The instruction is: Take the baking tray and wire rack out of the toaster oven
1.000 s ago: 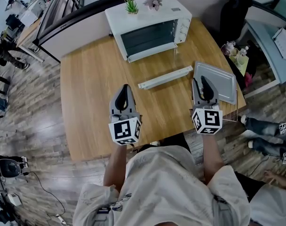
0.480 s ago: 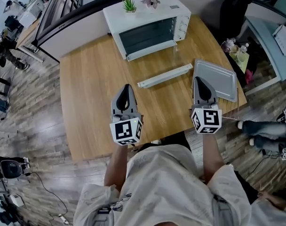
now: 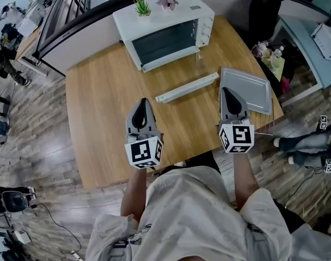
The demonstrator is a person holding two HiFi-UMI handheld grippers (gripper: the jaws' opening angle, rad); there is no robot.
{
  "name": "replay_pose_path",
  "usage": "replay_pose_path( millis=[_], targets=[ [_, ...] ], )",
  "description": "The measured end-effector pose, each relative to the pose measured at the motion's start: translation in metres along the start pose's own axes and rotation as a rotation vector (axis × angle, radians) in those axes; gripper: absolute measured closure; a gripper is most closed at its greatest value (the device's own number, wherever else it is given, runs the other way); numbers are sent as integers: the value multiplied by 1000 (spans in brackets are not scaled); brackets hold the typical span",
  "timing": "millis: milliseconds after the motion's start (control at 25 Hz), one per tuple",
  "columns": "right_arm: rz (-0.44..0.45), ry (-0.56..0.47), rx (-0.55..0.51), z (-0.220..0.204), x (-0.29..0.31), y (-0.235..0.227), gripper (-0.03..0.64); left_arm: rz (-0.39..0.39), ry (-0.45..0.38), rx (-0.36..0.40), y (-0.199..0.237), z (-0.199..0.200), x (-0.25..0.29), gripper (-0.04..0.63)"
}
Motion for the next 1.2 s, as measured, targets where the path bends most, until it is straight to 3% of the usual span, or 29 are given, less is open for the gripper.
replay_pose_path(
  millis=[1200],
  targets=[
    [-4, 8, -13, -2, 2, 1, 595, -15, -2, -8, 0, 0, 6, 581]
  ],
)
Point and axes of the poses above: the fingertips, and each gripper's own axes: x forward along the fingers, y to its left, z out of its top, the point moved 3 cm from there along -x, backward along the fingers, and after that the axes turned 11 degrees about x, right-handed, at the moved point
